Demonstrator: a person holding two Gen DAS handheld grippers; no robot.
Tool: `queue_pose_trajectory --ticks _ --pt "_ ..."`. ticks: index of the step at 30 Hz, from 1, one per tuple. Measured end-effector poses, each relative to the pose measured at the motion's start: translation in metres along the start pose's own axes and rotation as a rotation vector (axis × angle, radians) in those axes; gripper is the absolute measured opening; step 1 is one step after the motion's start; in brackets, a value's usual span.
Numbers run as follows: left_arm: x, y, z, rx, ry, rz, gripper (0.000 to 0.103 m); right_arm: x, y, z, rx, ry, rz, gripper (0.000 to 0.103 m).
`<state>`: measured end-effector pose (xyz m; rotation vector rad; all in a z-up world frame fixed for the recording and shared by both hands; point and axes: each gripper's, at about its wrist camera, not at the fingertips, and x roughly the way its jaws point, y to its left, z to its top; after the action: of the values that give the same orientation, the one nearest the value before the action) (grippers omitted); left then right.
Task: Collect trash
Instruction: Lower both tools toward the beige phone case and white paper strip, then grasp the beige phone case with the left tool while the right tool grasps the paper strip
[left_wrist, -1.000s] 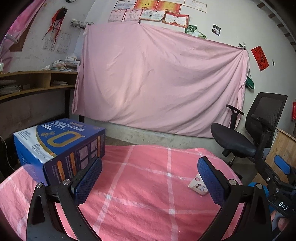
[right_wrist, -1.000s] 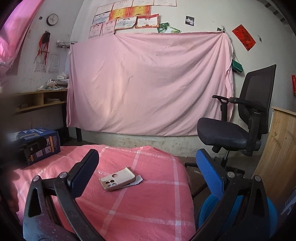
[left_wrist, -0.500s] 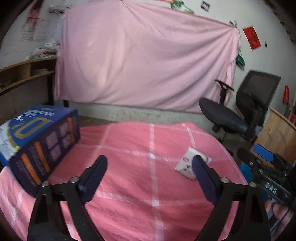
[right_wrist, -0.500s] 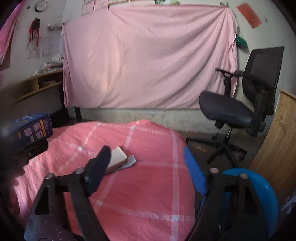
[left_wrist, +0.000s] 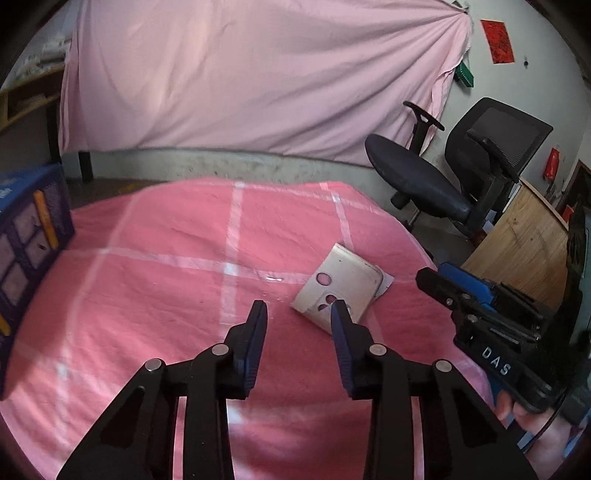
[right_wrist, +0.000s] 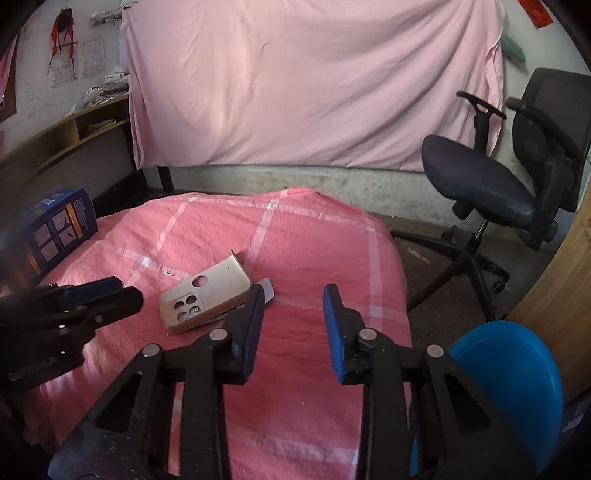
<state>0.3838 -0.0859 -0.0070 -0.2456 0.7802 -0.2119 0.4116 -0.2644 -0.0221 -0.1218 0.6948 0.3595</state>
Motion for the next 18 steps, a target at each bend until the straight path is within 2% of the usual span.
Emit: queue_pose_trajectory --ticks 5,7,8,9,10,18 --pt "0.018 0.003 0.009 -0.066 0.077 -0.02 0.03 0.009 -0.001 0.003 0.013 0.029 0.02 0.058" --pt "0.018 0.003 0.012 -0.084 0.075 -0.023 0.029 0.012 -0.001 0.004 0.013 0.039 0.028 0.058" --pt "0.018 0.003 0.013 -0.092 0.076 -0.027 0.026 0.013 -0.001 0.004 0.01 0.044 0.029 0.058" --pt "0.02 0.003 0.013 -0.098 0.084 -0.022 0.013 0.014 0.0 0.005 0.007 0.046 0.029 0.058" --pt "0.021 0.003 0.013 -0.105 0.095 -0.012 0.01 0.014 0.0 0.004 0.004 0.047 0.027 0.058" --pt "0.015 0.001 0.014 -0.13 0.057 0.005 0.0 0.014 -0.001 0.004 0.014 0.047 0.029 0.058"
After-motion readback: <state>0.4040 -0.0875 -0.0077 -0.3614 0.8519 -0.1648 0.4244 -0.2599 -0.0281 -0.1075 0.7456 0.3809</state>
